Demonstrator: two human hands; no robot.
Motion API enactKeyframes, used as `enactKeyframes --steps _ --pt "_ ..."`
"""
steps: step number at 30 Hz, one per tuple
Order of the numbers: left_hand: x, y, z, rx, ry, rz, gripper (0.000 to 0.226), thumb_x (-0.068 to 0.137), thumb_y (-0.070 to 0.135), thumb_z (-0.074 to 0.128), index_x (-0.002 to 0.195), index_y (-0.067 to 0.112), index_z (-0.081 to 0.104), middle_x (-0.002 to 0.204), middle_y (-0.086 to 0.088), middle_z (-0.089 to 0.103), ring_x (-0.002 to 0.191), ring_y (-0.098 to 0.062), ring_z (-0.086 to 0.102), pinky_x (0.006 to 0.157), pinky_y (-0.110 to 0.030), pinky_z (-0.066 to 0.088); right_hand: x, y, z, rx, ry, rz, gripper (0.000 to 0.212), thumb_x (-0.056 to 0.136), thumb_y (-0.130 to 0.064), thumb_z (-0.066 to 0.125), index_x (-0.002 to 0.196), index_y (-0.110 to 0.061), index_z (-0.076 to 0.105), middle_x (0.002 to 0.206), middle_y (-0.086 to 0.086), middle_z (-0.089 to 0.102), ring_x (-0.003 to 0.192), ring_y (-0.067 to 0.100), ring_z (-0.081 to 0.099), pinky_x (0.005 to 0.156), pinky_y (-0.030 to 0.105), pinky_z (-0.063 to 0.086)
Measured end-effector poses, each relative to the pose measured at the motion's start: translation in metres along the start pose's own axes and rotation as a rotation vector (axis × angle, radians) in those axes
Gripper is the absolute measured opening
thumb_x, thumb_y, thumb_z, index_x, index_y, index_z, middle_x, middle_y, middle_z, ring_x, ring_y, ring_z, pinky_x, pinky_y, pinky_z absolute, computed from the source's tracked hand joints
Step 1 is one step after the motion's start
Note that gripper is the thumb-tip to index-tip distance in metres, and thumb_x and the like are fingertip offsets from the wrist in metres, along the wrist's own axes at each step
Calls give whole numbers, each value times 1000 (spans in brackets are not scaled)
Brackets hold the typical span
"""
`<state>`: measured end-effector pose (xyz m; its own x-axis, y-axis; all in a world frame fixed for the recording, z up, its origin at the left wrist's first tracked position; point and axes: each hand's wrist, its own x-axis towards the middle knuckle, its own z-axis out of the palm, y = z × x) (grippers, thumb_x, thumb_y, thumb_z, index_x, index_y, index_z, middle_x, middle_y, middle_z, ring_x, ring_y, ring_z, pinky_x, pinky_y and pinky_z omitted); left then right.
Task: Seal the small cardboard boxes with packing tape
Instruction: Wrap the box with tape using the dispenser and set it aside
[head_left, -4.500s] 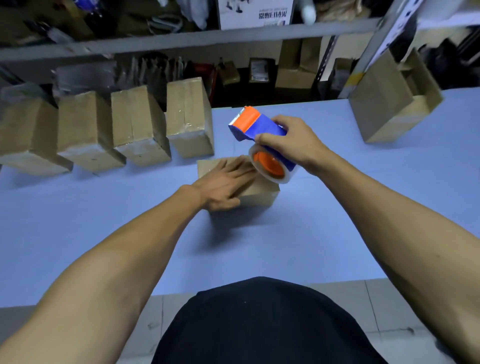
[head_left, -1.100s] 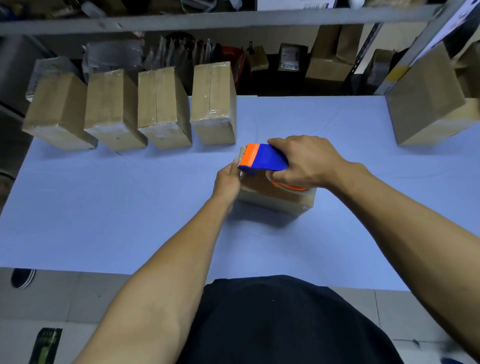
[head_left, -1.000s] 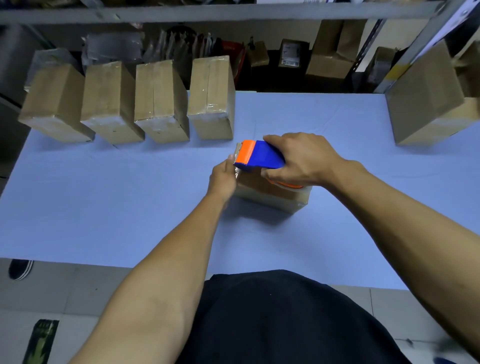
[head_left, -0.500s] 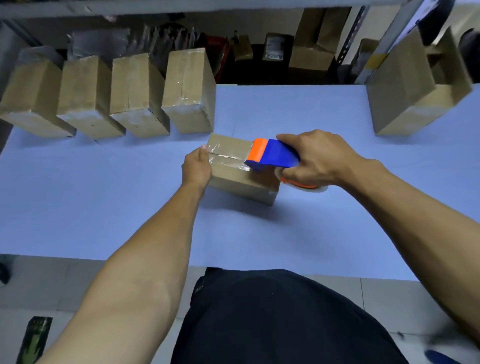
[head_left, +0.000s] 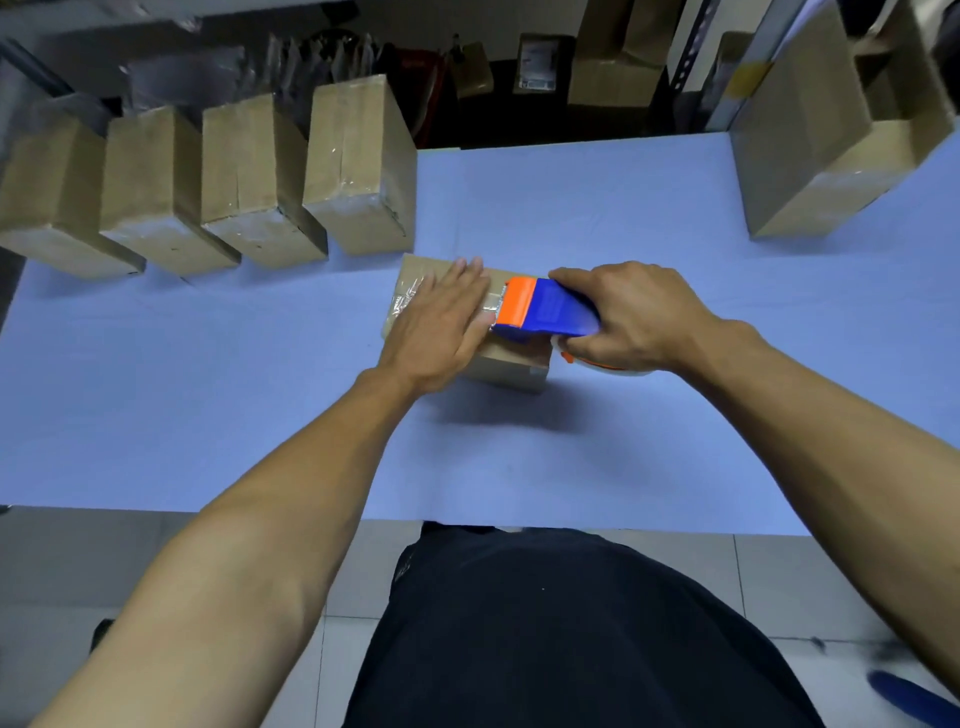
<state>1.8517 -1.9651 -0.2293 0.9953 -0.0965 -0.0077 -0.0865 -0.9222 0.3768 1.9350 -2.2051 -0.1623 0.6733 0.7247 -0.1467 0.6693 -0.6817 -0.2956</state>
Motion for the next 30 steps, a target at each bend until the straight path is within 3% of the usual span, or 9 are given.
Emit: enactKeyframes --steps 6,12,19,24,30 --pt "-2 -8 -4 70 -95 8 74 98 54 15 158 11 17 166 -4 10 154 -16 5 122 -35 -2 -2 8 4 52 4 -6 57 79 -45 65 132 -34 47 105 0 66 93 32 60 69 36 50" --pt "-1 -9 -3 185 -174 29 95 89 76 14 159 12 5 167 -2 -4 153 -14 -7 122 -38 -6 -20 27 15 127 47 23 68 82 -52 68 142 -38 39 109 -3 63 97 27 59 70 32 42" --pt "1 -1 -8 207 -218 26 112 78 88 16 159 13 -2 167 -3 -8 153 -18 -11 123 -45 -6 -31 38 21 143 77 47 70 83 -52 68 144 -34 39 110 -1 63 96 28 59 75 36 48" --pt "29 28 -3 323 -311 175 133 67 96 28 157 5 -5 166 -12 -12 153 -24 -13 121 -54 -4 -30 42 22 93 93 33 70 83 -51 67 145 -33 40 109 0 64 96 28 60 69 31 40" --pt "35 34 5 359 -272 218 128 68 92 35 158 9 2 167 -9 -6 154 -27 -7 118 -63 3 -33 42 24 79 105 57 73 85 -52 66 148 -31 37 115 1 64 101 29 60 71 32 41"
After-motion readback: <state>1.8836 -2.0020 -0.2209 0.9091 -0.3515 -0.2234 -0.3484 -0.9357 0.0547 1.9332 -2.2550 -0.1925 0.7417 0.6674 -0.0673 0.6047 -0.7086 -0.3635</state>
